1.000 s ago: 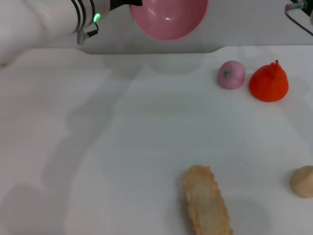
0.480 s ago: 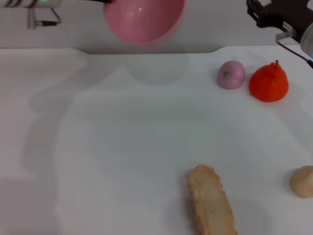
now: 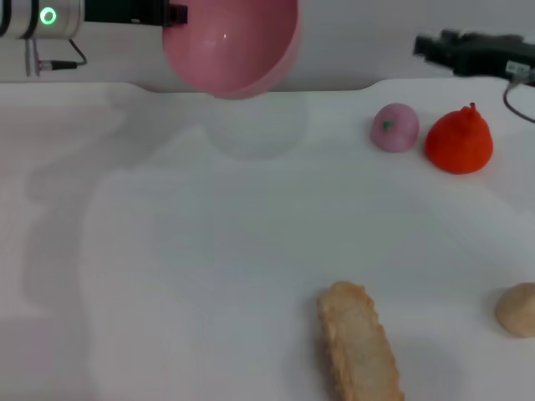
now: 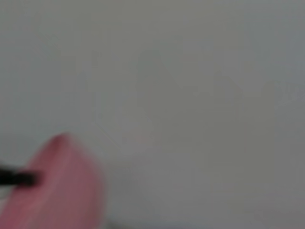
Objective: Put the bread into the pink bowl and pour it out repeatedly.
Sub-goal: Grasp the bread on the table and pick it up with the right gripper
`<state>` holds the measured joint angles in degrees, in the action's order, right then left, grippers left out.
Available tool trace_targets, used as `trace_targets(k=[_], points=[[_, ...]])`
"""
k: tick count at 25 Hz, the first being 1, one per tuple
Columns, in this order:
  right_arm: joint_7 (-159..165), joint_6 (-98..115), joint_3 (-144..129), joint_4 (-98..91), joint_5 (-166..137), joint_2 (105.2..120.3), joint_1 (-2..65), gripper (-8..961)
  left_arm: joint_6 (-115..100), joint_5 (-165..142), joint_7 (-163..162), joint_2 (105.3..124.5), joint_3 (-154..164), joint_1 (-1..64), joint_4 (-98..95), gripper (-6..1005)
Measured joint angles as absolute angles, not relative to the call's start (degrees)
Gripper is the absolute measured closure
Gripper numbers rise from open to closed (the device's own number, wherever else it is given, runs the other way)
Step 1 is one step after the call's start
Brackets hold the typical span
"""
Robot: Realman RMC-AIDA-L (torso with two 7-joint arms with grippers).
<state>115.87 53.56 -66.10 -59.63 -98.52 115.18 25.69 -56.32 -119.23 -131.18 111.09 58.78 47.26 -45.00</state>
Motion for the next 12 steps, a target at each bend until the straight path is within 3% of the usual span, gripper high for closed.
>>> trace_targets(k=[6,9,12], points=[[121.7,75.4,-62.7,-54.2,-103.2,107.96,30.9,501,-57.0,-119.2,-130.8,111.64,58.8,46.1,-45.5,957],[127.1,81.7,-62.7,-56.9,-114.8,107.06,32.8,501,-57.0,-119.2,-130.8,111.65,58.8,45.6,-45.5,957],[129.6,87.5,-63.0,-59.4,-126.4,108.37,35.6,502,-57.0,-119.2,-130.4,111.72,58.7,45.3,-45.5,957]])
